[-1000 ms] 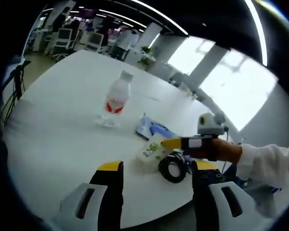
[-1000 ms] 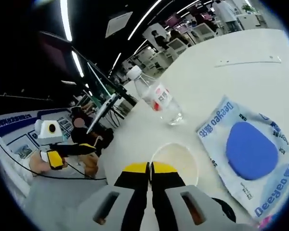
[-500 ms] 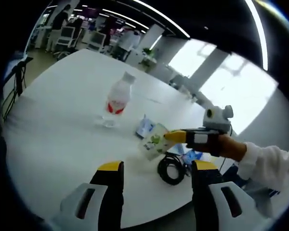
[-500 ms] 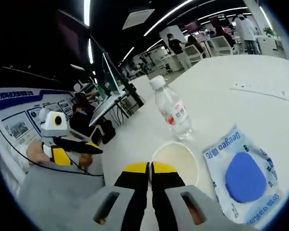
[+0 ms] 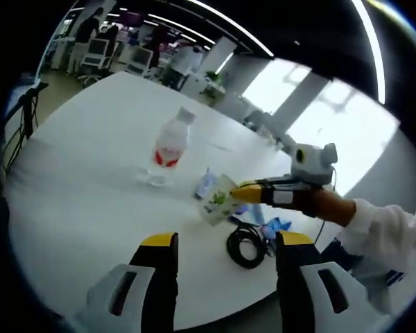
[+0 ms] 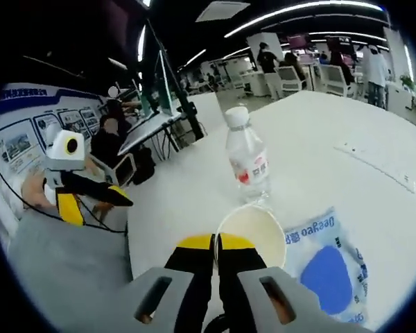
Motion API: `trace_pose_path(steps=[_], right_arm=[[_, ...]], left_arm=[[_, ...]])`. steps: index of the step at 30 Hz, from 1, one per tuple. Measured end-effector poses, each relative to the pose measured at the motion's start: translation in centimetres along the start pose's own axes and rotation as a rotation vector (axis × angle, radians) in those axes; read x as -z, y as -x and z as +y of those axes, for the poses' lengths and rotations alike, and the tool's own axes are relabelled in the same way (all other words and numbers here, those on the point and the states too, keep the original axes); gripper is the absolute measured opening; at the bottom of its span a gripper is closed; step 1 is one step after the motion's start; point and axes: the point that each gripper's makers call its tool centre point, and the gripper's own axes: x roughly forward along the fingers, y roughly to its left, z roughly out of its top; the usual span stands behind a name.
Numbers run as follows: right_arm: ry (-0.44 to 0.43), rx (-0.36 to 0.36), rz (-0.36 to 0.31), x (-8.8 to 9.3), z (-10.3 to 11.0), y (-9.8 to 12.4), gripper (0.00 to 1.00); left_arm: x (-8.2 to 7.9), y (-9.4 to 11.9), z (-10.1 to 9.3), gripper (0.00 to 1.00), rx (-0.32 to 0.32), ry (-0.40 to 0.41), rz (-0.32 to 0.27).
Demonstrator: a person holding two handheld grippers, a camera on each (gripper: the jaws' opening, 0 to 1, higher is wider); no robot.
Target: Arrange the tabletop items into an orderly group along one side of the table until the central work area is clear of visible clutter.
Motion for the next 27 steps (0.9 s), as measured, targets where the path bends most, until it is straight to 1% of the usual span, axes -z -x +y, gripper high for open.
trace_pose_path(steps=[1, 4, 7, 12, 16, 18, 21, 27], right_arm=[[0.037, 0.01, 0.014, 0.1, -0.5, -0.4, 0.0], [0.103, 0.02, 0.046, 0.1, -0.7, -0.8, 0.0], [0.15, 0.029, 0.072, 0.2, -0.5, -1.2, 0.0], [0.22, 0.048, 0.1, 0.0, -1.5, -2.1, 0.0], [0.262, 0.061, 0.098, -0.7, -1.8, -2.4, 0.0], [0.3, 0.074, 0.1, -1.1, -2.2, -2.6, 0.0], [0.335, 0.087, 0.101, -1.7, -2.7, -2.8, 0.0], [0.373, 0.105, 0.105, -2.3, -3.3, -3.3, 0.0]], left_arm=[[-0.1, 0.0, 0.0, 0.52, 0.0, 0.0, -0.002], [-0.2, 0.0, 0.1, 0.52, 0.001, 0.006, -0.008], [-0.5, 0.2, 0.3, 0.52, -0.002, 0.015, -0.022], [-0.6, 0.4, 0.6, 0.52, -0.011, 0.026, -0.031], [-0.7, 0.5, 0.5, 0.52, -0.011, 0.025, -0.035], [-0.8, 0.5, 0.6, 0.52, -0.011, 0.028, -0.038], [-1.0, 0.6, 0.7, 0.52, -0.013, 0.031, -0.045], [-1.2, 0.7, 0.7, 0.51, -0.014, 0.039, -0.056]])
